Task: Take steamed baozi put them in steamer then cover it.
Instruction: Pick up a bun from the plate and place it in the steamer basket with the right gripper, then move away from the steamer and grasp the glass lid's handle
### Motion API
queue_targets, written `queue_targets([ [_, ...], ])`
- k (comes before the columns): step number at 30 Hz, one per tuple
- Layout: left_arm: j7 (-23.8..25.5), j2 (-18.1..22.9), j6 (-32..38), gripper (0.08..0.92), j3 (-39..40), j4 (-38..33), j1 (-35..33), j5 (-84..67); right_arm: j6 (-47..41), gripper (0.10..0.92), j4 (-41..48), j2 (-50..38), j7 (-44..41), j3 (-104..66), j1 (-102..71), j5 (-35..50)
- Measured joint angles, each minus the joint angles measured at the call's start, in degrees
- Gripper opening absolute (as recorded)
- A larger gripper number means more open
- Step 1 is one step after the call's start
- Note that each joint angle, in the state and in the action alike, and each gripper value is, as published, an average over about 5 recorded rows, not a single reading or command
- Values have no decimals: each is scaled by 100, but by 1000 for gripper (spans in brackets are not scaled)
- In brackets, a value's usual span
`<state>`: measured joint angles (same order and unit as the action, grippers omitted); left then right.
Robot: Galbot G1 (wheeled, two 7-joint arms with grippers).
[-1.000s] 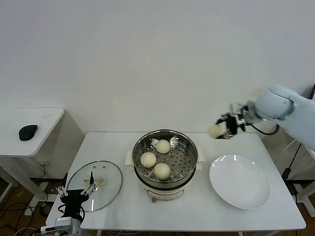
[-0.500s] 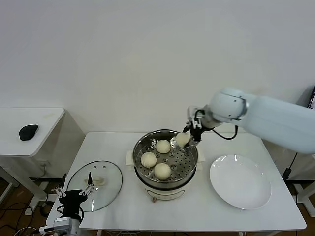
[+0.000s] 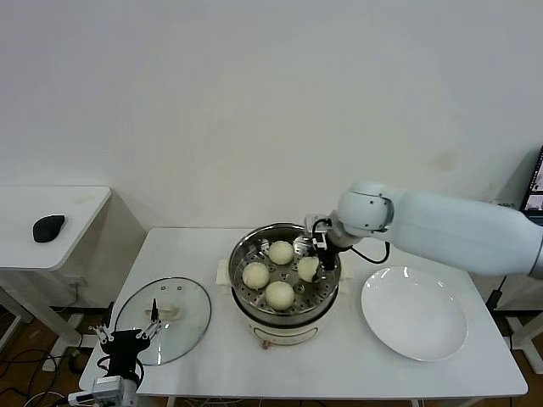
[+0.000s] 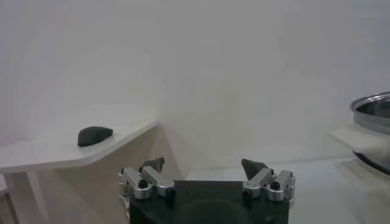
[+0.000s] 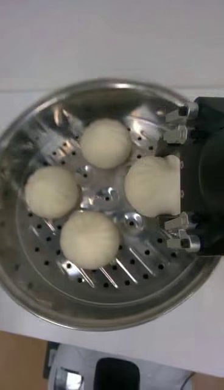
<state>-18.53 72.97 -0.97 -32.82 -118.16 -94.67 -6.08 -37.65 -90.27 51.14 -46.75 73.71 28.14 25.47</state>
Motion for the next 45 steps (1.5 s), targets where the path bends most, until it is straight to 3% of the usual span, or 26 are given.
queue_targets([
  [8,0,8,1,823,-9,-3,7,0,6,614,154,123,6,-53,-223,-223],
  [17,2,14,5,823,-39,24,9,-5,-1,813,37,-1,7,-248,-201,-185],
  [23,26,2,9,823,-34,61,51,-24,37,823,-259,-351,240,-591,-196,26],
  [28,63,-13,16,823,-16,84,83,-23,231,823,-641,-869,1005,-1077,-566,409],
  [38,92,26,56,823,29,95,74,13,1481,823,-1339,-1719,2827,-3469,-3240,592],
  [45,157,81,171,823,113,157,31,151,2569,823,-1509,-1237,3359,-6113,-5894,-75],
])
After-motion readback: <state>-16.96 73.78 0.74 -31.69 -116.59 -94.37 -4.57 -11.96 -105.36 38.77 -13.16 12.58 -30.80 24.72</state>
